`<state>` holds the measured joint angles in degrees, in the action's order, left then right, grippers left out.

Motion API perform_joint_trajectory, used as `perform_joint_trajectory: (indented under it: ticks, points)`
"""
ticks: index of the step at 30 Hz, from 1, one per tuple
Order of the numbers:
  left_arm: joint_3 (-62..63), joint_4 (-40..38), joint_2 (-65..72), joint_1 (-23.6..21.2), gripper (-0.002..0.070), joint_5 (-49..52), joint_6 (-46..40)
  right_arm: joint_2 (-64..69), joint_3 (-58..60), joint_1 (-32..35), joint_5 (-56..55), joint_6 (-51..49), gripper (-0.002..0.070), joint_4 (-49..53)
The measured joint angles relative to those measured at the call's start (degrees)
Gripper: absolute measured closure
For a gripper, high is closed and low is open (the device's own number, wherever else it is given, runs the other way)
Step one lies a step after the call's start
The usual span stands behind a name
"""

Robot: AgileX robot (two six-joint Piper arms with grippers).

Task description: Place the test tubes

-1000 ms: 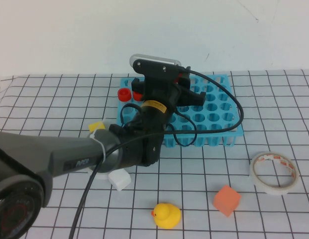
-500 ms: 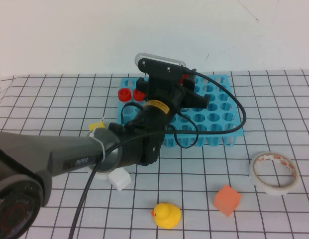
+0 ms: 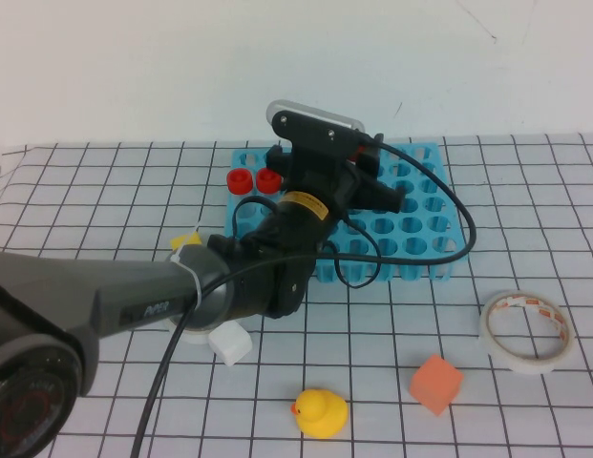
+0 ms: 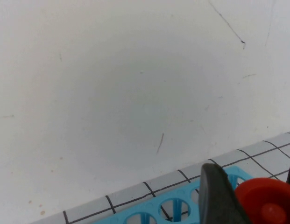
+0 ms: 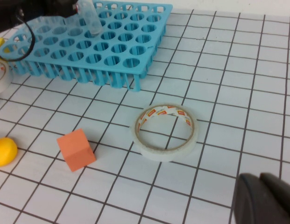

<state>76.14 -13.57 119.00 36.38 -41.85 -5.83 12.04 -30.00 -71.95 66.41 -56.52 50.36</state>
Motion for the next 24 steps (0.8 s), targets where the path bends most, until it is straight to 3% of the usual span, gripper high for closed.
perform_joint_trajectory:
  ticks: [11,24]
  points:
    - [0.0,4.3,-1.1,0.0,0.0421,3.2,-0.2,0.0,0.0,0.0,0.1,0.0,0.0678,0.3]
    - [0.0,-2.0,-1.5,0.0,0.0421,4.8,-1.8,0.0,0.0,0.0,0.2,0.0,0.0678,0.3]
